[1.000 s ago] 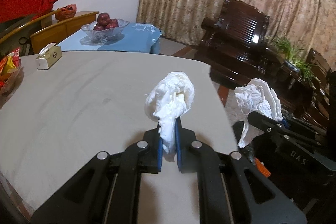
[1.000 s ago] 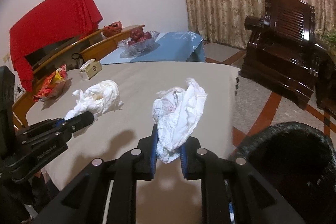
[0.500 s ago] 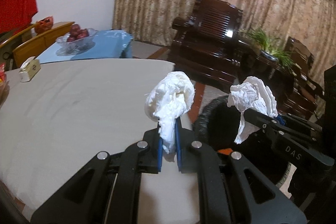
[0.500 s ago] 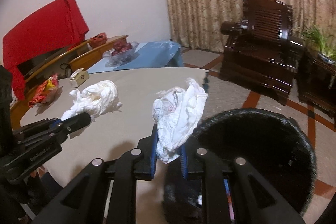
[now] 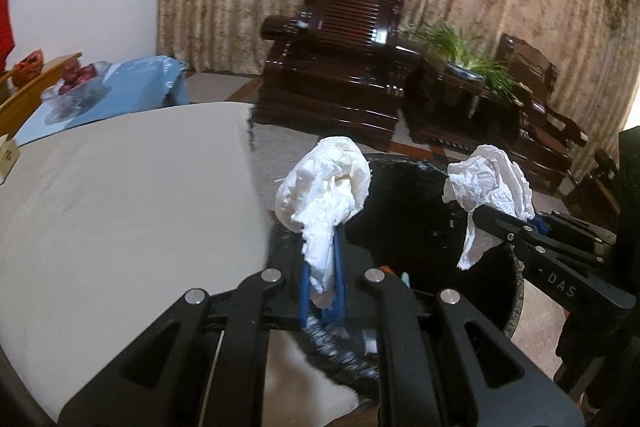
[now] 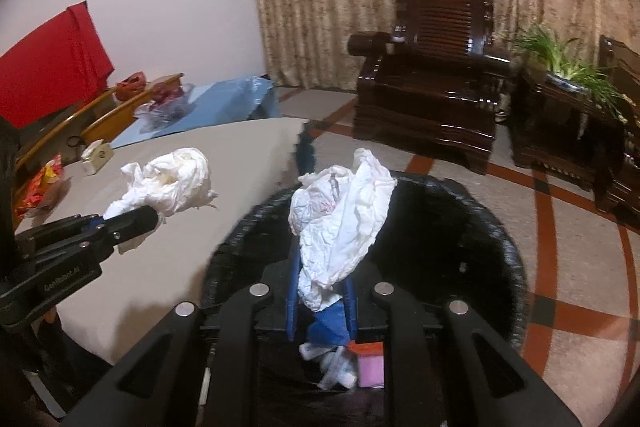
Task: Collect trash
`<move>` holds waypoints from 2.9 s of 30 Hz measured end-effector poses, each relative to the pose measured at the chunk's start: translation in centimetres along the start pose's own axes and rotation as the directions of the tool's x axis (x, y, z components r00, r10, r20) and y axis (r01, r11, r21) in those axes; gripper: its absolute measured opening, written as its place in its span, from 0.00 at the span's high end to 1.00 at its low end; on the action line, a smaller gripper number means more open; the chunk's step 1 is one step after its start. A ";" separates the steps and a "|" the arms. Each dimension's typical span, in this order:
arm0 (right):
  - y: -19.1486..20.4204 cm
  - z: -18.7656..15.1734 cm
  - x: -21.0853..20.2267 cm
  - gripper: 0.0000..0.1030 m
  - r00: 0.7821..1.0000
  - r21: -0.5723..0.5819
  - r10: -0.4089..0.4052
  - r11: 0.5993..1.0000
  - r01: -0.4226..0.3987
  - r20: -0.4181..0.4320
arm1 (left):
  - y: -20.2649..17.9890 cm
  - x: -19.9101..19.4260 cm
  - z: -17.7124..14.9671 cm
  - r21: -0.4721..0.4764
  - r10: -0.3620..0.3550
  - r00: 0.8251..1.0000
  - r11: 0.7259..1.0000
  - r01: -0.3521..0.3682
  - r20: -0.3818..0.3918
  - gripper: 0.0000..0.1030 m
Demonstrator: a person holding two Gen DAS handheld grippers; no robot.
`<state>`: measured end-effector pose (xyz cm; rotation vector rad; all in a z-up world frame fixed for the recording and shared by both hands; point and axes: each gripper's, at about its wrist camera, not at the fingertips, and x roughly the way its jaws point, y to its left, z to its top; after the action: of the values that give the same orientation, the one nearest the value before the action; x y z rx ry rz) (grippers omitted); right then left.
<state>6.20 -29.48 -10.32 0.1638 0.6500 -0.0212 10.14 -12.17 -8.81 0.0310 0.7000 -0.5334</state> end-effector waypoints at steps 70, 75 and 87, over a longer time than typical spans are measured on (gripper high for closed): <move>2.4 -0.2 -10.0 0.06 0.999 0.038 0.007 0.999 -0.009 0.042 | -0.1 -10.5 -0.5 -0.040 0.117 0.991 0.993 -0.115 0.062 0.07; 3.2 0.1 -11.0 0.06 0.997 0.020 0.024 0.999 -0.025 0.070 | -0.4 -12.5 -0.6 -0.031 0.125 0.987 0.992 -0.122 0.097 0.07; 4.8 0.8 -12.8 0.06 0.991 -0.025 0.056 0.998 -0.053 0.122 | -1.2 -15.5 -0.4 -0.035 0.130 0.979 0.991 -0.126 0.155 0.07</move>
<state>-3.15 -25.23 -1.32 0.1581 0.5227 0.0285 -0.53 -6.01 0.66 0.0099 0.5462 -0.3986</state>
